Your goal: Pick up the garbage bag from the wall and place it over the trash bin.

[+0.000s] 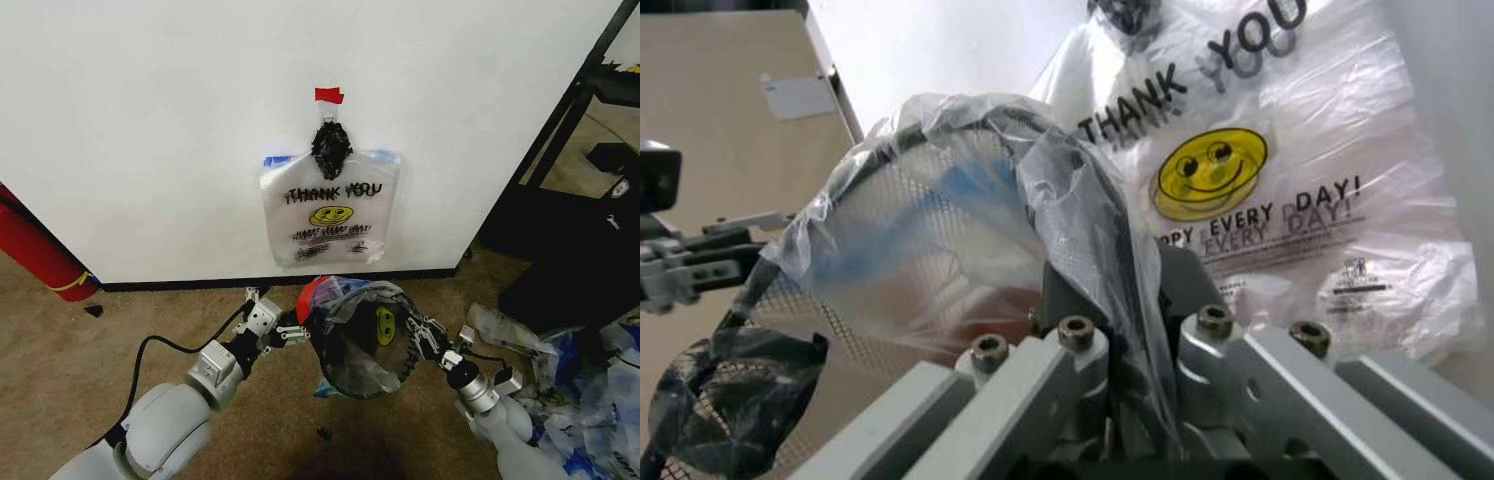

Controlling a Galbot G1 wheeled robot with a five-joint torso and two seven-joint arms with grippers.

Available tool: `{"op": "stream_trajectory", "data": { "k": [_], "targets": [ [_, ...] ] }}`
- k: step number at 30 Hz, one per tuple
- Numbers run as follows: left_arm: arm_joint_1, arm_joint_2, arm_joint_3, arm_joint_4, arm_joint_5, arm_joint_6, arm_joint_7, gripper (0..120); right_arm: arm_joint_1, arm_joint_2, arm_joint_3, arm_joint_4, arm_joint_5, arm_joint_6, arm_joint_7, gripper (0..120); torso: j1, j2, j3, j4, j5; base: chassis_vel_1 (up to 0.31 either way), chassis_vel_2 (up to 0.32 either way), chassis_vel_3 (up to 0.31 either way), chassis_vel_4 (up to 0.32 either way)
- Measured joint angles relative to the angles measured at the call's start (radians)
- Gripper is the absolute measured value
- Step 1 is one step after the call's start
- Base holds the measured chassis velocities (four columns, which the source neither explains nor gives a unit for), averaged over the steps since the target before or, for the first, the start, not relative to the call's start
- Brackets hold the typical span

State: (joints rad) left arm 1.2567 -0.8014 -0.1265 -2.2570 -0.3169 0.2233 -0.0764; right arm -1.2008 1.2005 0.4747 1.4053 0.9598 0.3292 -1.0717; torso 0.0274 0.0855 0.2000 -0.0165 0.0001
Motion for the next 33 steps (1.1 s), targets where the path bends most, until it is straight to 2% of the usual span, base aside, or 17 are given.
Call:
{"op": "stream_trajectory", "data": {
  "k": [5, 7, 13, 26, 30, 33],
  "targets": [
    [-0.008, -0.002, 0.027, 0.036, 0.013, -0.003, 0.008, 100, 0.003, 0.003, -0.002, -0.004, -0.017, 0.003, -0.001, 1, 0.0, 0.0, 0.0, -0.0001, 0.0001, 0.0, 0.0, 0.0, 0.0],
    [-0.022, -0.012, 0.032, 0.068, 0.037, 0.014, -0.02, 100, -0.003, 0.003, -0.003, -0.001, -0.026, 0.003, -0.009, 1, 0.0, 0.0, 0.0, 0.0, -0.0001, 0.0, 0.0, 0.0, 0.0],
    [-0.034, -0.03, 0.02, 0.083, 0.026, 0.053, -0.076, 100, -0.006, 0.003, 0.003, -0.013, -0.088, 0.009, -0.045, 1, 0.0, 0.0, 0.0, 0.0, 0.0, 0.0, 0.0, 0.0, 0.0],
    [-0.067, -0.038, 0.024, 0.198, 0.035, 0.067, -0.087, 100, 0.003, 0.002, 0.003, -0.02, -0.105, -0.006, -0.077, 1, 0.0, 0.0, 0.0, -0.0001, -0.0002, 0.0, 0.0, 0.0, 0.0],
    [-0.052, -0.041, 0.028, 0.185, 0.027, 0.048, -0.068, 100, 0.005, 0.001, -0.006, -0.019, -0.082, -0.009, -0.066, 1, 0.0, 0.0, 0.0, 0.0, -0.0002, 0.0, 0.0, 0.0, 0.0],
    [-0.038, -0.045, 0.029, 0.157, 0.024, -0.001, -0.039, 100, 0.002, 0.007, -0.024, -0.016, -0.051, -0.006, -0.027, 1, 0.0, 0.0, 0.0, -0.0001, -0.0001, 0.0, 0.0, 0.0, 0.0]
  ]
}}
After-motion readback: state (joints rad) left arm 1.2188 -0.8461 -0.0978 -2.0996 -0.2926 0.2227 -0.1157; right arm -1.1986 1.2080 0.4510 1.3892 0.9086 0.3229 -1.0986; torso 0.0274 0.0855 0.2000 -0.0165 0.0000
